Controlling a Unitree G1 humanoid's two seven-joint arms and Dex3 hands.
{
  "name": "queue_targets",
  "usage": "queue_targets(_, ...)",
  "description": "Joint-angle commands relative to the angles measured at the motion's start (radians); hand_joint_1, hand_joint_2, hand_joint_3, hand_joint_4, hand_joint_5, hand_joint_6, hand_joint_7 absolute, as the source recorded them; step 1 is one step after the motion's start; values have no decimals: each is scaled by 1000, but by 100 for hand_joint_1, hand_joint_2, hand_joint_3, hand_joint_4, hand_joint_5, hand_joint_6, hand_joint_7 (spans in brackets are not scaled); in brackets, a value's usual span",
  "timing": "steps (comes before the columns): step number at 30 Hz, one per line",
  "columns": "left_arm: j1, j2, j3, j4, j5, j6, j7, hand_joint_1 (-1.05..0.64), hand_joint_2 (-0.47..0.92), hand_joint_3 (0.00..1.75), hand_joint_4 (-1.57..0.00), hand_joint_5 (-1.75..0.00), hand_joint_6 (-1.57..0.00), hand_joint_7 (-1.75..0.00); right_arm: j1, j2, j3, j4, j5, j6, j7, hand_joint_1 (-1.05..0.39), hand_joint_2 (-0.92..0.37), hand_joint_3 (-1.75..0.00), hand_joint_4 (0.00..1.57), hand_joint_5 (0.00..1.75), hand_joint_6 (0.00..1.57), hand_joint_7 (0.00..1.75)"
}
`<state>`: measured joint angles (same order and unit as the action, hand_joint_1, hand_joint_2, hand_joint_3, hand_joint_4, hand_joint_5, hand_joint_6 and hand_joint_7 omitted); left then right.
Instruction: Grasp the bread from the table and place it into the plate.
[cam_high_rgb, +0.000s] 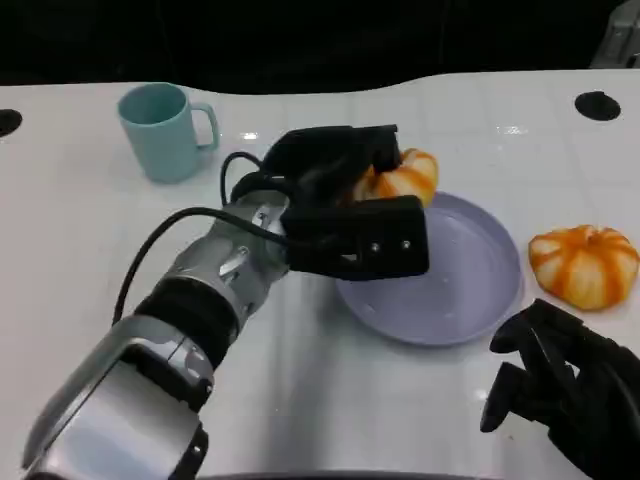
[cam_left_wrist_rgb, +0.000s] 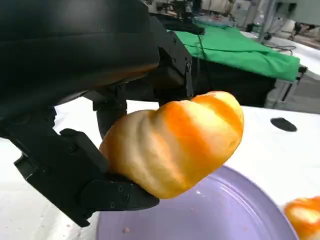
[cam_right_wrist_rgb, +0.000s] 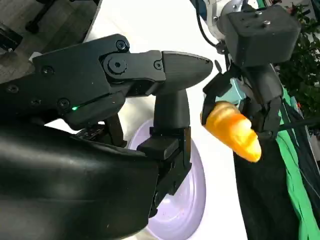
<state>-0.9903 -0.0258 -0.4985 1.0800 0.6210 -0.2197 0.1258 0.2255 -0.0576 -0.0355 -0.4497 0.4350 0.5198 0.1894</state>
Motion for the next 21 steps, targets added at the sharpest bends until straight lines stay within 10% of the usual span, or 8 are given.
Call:
queue_targets(1, -47, -30, -32, 35, 25, 9, -15, -24, 62, 83, -85, -175, -92, -90, 3, -3, 0, -18, 1, 0, -11, -43, -92, -40, 64, 175, 49, 163)
queue_targets(7, -65, -71, -58, 85, 40, 23, -34, -21, 66, 76, -81, -175, -85, -97, 7, -2, 3, -19, 0, -9, -9, -43, -92, -41, 64, 175, 48, 163)
queue_targets(10, -69, -87, -66, 109, 43, 22, -29, -21, 69, 70, -79, -175, -95, -70, 9, -2, 5, -19, 0, -10, -10, -44, -92, -41, 63, 175, 47, 163)
queue_targets(13, -69, -99, -73, 129, 47, 26, -14, -20, 72, 60, -82, -175, -89, -95, 10, -1, 7, -24, 1, -5, -14, -44, -92, -40, 63, 175, 47, 164)
queue_targets(19, -66, -112, -70, 158, 39, 37, -4, -19, 75, 31, -80, -175, -89, -88, 14, -2, 9, -21, 0, -18, -5, -43, -92, -41, 63, 175, 47, 164)
queue_targets(21, -58, -110, -60, 163, 27, 29, -7, -25, 87, 13, -63, -162, -75, -46, 13, -4, 10, -23, -5, -14, -10, -44, -92, -41, 63, 175, 48, 164)
